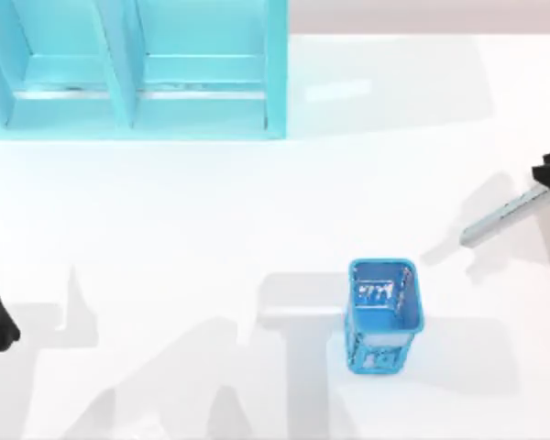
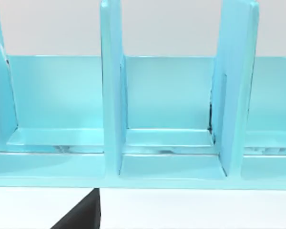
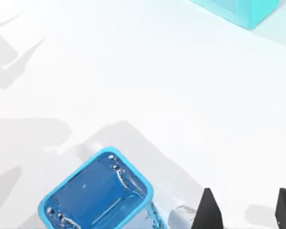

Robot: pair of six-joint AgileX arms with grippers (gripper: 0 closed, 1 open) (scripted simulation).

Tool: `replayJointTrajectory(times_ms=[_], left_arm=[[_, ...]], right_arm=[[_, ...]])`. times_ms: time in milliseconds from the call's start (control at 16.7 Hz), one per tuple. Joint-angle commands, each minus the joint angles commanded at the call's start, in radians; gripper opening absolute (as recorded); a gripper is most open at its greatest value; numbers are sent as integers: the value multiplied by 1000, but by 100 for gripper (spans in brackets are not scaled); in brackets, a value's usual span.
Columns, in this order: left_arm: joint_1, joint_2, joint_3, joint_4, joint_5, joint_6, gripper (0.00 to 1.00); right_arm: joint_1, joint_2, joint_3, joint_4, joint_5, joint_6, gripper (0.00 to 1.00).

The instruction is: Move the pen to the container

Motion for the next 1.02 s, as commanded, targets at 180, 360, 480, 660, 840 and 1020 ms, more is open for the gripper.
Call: replayJointTrajectory(times_ms=[180, 360, 480, 660, 840, 1020], left_arm=[[0, 0, 0, 0, 0, 0, 100], [0, 0, 0, 0, 0, 0, 100], [0, 0, 0, 0, 0, 0, 100], [0, 0, 0, 0, 0, 0, 100], [0, 0, 0, 0, 0, 0, 100], [0, 0, 0, 0, 0, 0, 100]], right_arm=[[-69, 59, 65, -70, 68, -50, 0], [-190, 104, 214, -226, 182, -124, 0], [-282, 122, 323, -352, 288, -165, 0], [-412, 171, 444, -496, 428, -231, 0], [-467, 197, 494, -552, 481, -267, 0], [-467, 197, 494, -552, 482, -268, 0]])
